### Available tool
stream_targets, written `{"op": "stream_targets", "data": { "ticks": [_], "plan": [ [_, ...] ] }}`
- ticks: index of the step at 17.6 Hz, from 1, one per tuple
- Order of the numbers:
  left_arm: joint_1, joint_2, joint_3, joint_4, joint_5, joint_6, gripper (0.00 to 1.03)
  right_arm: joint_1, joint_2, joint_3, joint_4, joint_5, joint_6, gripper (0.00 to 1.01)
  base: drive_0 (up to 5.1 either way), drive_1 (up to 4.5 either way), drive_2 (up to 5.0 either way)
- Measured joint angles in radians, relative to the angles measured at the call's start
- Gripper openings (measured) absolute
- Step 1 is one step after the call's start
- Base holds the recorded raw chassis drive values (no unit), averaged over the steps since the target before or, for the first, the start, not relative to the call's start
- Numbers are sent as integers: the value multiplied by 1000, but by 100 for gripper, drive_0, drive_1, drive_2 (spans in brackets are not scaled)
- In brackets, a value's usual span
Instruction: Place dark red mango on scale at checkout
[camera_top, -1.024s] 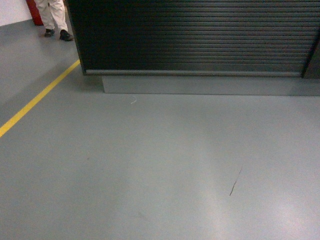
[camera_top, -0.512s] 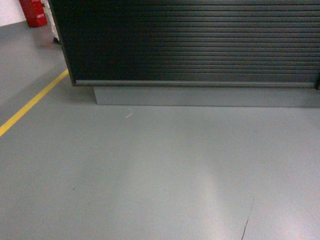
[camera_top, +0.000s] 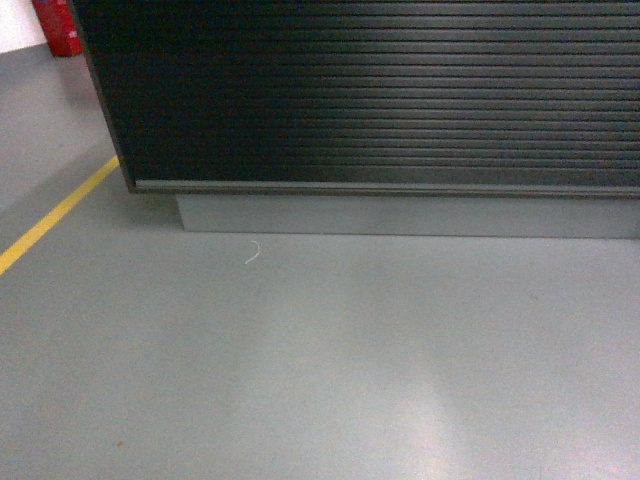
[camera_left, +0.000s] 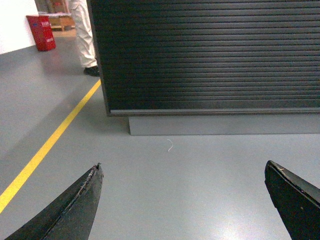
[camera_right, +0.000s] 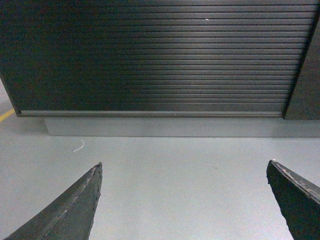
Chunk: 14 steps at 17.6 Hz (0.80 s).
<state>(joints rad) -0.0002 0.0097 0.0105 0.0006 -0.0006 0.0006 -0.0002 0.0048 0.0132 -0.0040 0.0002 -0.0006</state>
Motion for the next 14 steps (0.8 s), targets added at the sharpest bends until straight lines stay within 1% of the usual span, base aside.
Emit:
{"op": "stream_targets", "data": {
  "ticks": [14],
  "plan": [
    [0, 0, 0, -4, 0, 0, 98, 0, 0, 0, 1, 0, 0, 98, 0, 415, -416]
  ]
}}
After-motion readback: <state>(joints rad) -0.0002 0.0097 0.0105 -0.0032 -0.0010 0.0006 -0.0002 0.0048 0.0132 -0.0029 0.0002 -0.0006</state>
